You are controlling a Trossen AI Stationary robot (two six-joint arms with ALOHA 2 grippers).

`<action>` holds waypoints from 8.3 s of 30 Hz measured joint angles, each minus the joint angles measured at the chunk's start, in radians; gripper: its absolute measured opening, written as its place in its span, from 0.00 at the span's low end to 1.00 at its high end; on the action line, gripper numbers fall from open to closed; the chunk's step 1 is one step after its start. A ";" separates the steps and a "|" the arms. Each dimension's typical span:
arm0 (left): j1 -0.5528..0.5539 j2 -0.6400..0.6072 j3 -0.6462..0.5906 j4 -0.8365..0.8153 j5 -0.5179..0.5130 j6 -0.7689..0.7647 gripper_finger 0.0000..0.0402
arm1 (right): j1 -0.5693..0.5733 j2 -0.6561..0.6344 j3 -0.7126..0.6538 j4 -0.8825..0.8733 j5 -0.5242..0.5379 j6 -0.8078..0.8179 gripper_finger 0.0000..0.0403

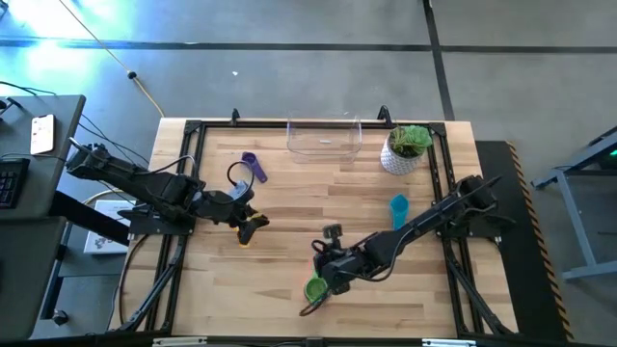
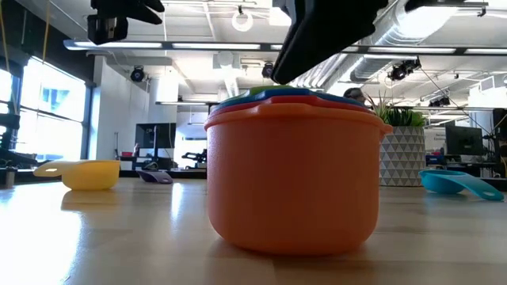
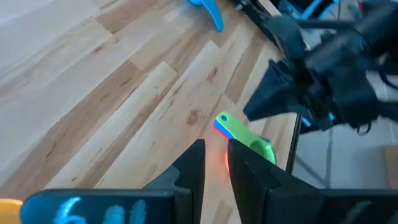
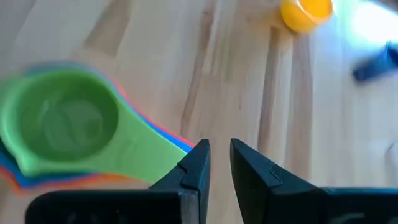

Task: Nest measuring cups in basket
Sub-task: Stack the green measuring cup on top of the blue measuring cup

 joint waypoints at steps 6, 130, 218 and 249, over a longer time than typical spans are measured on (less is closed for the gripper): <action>-0.003 0.000 0.000 -0.001 0.082 0.096 0.15 | -0.001 0.001 0.040 0.000 -0.115 0.279 0.14; 0.002 0.001 0.000 -0.006 0.073 -0.240 0.15 | 0.045 0.180 0.118 0.023 -0.457 -0.145 0.18; 0.002 0.000 0.000 -0.026 0.073 -0.205 0.15 | -0.016 0.131 0.197 -0.027 -0.522 0.108 0.00; 0.002 0.000 0.000 -0.070 0.073 -0.147 0.15 | -0.294 0.097 0.062 -0.189 -0.286 0.210 0.00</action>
